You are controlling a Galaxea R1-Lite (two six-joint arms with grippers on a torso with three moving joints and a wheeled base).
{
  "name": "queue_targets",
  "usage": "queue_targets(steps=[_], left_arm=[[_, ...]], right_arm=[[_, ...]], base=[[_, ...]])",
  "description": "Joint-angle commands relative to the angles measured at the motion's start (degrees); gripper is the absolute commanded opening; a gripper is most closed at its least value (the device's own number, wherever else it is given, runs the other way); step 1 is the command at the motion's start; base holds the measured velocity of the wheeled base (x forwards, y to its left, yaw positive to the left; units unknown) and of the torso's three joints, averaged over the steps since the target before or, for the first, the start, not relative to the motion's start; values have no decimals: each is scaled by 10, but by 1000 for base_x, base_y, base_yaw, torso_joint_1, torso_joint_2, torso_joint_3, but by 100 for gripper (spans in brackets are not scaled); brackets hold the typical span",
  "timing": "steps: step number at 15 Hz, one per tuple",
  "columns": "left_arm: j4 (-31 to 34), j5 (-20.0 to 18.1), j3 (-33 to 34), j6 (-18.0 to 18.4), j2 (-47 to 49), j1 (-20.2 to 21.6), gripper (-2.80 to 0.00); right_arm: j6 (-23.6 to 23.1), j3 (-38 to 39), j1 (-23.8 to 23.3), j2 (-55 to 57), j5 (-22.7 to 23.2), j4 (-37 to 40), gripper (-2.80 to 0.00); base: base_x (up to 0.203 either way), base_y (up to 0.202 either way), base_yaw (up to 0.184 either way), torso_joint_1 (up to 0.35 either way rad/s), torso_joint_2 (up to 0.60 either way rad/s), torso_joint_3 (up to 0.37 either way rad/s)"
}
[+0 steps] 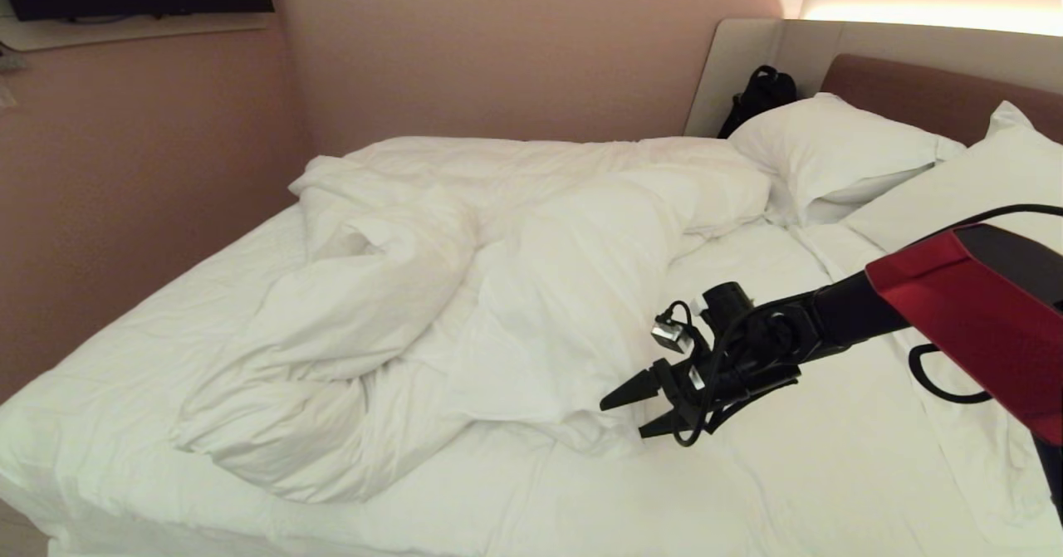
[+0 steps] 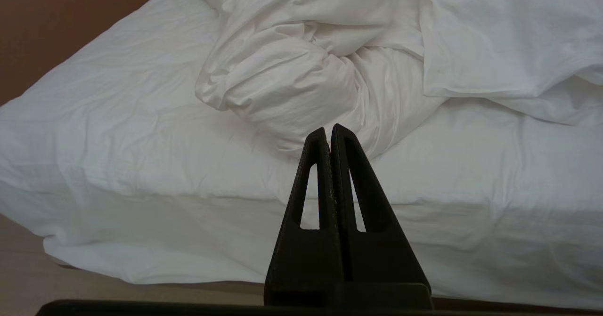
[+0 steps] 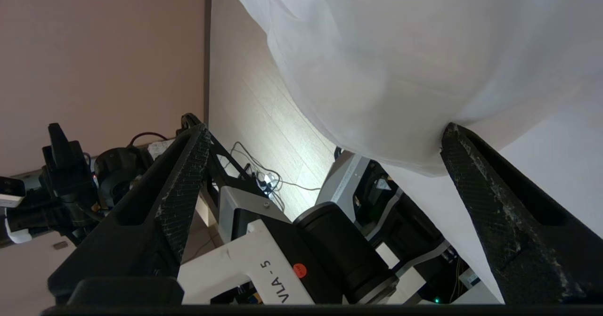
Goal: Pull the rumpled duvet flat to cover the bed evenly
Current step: Flatten the corners of the folded blanket
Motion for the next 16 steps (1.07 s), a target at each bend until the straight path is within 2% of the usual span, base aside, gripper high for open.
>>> queue_targets(steps=[1, 6, 8, 12, 16], left_arm=[[0, 0, 0, 0, 0, 0, -280], [0, 0, 0, 0, 0, 0, -280], [0, 0, 0, 0, 0, 0, -280], [0, 0, 0, 0, 0, 0, -280], [0, 0, 0, 0, 0, 0, -280]], right_arm=[[1, 2, 0, -2, 1, 2, 0], [-9, 0, 7, -4, -87, 31, 0], [-20, -1, 19, 0, -160, 34, 0], [-21, -34, 38, 29, -248, 35, 0], [-21, -44, 47, 36, -284, 50, 0]], base=[[0, 0, 0, 0, 0, 0], [0, 0, 0, 0, 0, 0], [0, 0, 0, 0, 0, 0], [0, 0, 0, 0, 0, 0], [0, 0, 0, 0, 0, 0]])
